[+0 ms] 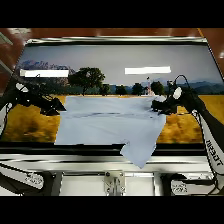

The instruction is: Fold the shirts.

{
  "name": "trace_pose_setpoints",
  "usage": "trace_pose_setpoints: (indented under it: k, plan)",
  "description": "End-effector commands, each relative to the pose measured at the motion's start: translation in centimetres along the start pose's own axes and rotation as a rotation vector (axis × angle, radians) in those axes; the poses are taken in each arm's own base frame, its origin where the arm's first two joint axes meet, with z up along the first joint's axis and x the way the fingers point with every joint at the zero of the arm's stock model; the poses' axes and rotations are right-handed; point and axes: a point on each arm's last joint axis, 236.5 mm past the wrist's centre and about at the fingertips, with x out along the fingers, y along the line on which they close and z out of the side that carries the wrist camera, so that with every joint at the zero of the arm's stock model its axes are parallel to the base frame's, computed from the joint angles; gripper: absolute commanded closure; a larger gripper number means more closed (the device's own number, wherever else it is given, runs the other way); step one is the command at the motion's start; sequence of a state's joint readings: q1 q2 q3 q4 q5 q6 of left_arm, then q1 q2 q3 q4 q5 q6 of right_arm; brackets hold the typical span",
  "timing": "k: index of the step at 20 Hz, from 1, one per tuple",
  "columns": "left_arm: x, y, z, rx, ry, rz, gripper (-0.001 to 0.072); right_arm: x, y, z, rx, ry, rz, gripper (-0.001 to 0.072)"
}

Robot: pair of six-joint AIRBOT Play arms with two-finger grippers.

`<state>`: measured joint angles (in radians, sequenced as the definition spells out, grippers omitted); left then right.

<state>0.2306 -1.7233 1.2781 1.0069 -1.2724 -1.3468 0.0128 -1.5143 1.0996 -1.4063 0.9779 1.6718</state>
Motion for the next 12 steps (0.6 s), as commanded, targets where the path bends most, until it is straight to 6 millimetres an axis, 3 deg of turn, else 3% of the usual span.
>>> trace_pose_setpoints:
  k: [1, 3, 5, 6, 7, 10, 12]
  plan:
    - [-1.2, -0.9, -1.0, -0.019, 0.058, -0.056, 0.0176, -2.5, -0.1, -2.5, -0.074, 0.079, -0.011, 0.0177]
    - [-3.5, -0.6, -2.6, -0.031, 0.097, -0.055, 0.0176, -5.3, -2.8, -5.5, -0.15, 0.187, -0.103, 0.0176]
    - [-5.8, 1.6, -5.7, -0.024, 0.149, 0.038, 0.0169, -7.4, -4.0, -9.1, -0.146, 0.272, -0.041, 0.0176]
    - [-6.4, 2.5, -7.5, -0.016, 0.165, 0.056, 0.012, -7.8, -4.4, -10.7, -0.09, 0.276, 0.005, 0.0176]
    - [-6.6, 3.0, -9.3, -0.023, 0.169, 0.051, 0.0025, -8.0, -4.8, -12.1, -0.028, 0.268, 0.044, 0.0176]
    - [-5.1, 5.2, -14.9, -0.106, 0.198, 0.01, 0.0018, -7.7, -6.1, -16.8, 0.088, 0.254, 0.101, 0.0175]
    - [-3.8, 5.9, -17.9, -0.14, 0.228, -0.036, 0.0017, -7.5, -6.4, -18.4, 0.13, 0.237, 0.111, 0.0175]
